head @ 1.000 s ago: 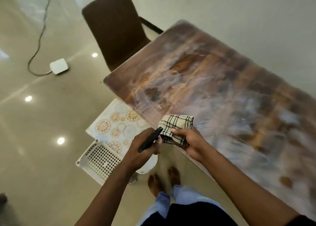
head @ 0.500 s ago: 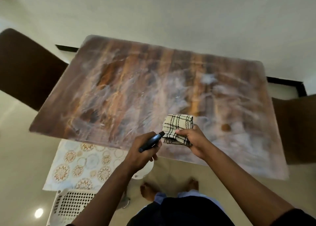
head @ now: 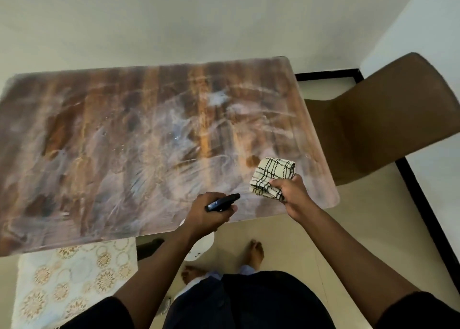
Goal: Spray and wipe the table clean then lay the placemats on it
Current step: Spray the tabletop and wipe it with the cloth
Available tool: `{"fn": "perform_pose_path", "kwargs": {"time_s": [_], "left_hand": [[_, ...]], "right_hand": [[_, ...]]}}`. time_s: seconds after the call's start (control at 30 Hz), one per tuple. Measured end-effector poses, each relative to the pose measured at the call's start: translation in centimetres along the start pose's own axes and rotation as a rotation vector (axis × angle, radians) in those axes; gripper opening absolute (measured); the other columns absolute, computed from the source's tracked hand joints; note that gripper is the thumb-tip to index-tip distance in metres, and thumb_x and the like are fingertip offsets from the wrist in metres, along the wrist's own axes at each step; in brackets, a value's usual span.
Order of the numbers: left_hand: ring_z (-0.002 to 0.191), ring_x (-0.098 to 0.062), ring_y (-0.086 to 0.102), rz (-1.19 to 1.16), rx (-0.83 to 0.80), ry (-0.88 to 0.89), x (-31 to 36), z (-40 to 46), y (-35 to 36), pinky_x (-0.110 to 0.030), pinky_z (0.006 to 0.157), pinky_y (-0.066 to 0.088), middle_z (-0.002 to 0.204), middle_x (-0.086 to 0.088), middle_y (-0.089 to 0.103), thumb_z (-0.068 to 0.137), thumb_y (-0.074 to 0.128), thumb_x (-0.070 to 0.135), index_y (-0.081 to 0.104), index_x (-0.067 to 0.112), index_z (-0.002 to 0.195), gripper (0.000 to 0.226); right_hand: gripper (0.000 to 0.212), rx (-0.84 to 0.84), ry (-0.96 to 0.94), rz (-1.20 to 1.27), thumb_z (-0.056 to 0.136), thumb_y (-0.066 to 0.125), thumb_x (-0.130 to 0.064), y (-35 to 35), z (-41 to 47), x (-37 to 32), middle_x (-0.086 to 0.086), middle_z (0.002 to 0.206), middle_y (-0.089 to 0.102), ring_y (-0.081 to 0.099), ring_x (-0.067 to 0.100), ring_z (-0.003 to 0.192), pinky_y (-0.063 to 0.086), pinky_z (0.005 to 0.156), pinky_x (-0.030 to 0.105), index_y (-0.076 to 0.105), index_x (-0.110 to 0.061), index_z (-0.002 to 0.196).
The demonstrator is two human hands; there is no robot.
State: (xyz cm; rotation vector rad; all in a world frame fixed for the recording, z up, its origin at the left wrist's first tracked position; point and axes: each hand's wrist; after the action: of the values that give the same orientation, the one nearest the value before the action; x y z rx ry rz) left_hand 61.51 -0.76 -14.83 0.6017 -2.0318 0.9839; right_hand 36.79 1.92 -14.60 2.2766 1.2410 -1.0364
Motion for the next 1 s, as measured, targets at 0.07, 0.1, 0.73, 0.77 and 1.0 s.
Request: {"fn": "perform_pose_path", "kwargs": {"time_s": [0.07, 0.1, 0.73, 0.77, 1.0], "left_hand": [[0.069, -0.025, 0.078, 0.011, -0.047, -0.023, 1.1, 1.1, 1.7, -0.032, 0.045, 0.057, 0.076, -0.006, 0.079, 0.095, 0.076, 0.028, 0.08, 0.014, 0.098, 0.015], [0.071, -0.025, 0.079, 0.008, -0.081, -0.042, 1.6, 1.6, 2.5, -0.03, 0.045, 0.056, 0.078, -0.006, 0.08, 0.095, 0.076, 0.028, 0.08, 0.017, 0.099, 0.013], [0.078, -0.024, 0.081, 0.068, -0.218, -0.206, 6.4, 8.1, 11.2, -0.039, 0.06, 0.065, 0.081, -0.01, 0.081, 0.094, 0.077, 0.021, 0.07, 0.03, 0.097, 0.012], [0.078, -0.023, 0.081, 0.063, -0.22, -0.207, 6.6, 8.3, 11.5, -0.037, 0.058, 0.064, 0.082, -0.01, 0.081, 0.094, 0.077, 0.02, 0.07, 0.029, 0.099, 0.012], [0.071, -0.027, 0.08, 0.125, -0.198, -0.197, 6.6, 9.4, 12.3, -0.038, 0.059, 0.065, 0.07, -0.005, 0.079, 0.091, 0.074, 0.025, 0.075, 0.029, 0.096, 0.006]], "right_hand": [[0.027, 0.062, -0.011, 0.042, 0.091, 0.062, 0.01, -2.2, 0.6, 0.1, 0.013, 0.11, 0.075, 0.073, 0.031, 0.102, 0.06, 0.091, 0.048, 0.068, -0.01, 0.108], [0.027, 0.099, -0.013, 0.059, 0.091, 0.063, 0.009, -3.3, 0.9, 0.1, 0.012, 0.109, 0.075, 0.073, 0.029, 0.1, 0.06, 0.09, 0.047, 0.067, -0.011, 0.108], [0.043, 0.481, -0.117, 0.03, 0.082, 0.065, -0.004, -15.7, 2.2, 1.6, 0.01, 0.112, 0.077, 0.074, 0.027, 0.101, 0.061, 0.094, 0.048, 0.072, -0.006, 0.124], [0.044, 0.489, -0.123, 0.027, 0.081, 0.065, -0.004, -15.9, 2.0, 1.7, 0.01, 0.112, 0.077, 0.074, 0.026, 0.101, 0.06, 0.095, 0.048, 0.072, -0.007, 0.124], [0.042, 0.538, -0.171, 0.068, 0.089, 0.06, 0.007, -17.4, 1.0, 1.8, 0.008, 0.112, 0.075, 0.074, 0.025, 0.101, 0.062, 0.085, 0.033, 0.071, -0.005, 0.127]]}}
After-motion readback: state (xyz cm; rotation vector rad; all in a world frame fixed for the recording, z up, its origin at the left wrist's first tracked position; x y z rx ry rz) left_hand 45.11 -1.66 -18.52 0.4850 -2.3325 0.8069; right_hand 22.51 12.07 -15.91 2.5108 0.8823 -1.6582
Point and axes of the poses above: each hand's wrist, its own z-axis towards the middle knuckle, its own y-axis out of the palm, x = y × z
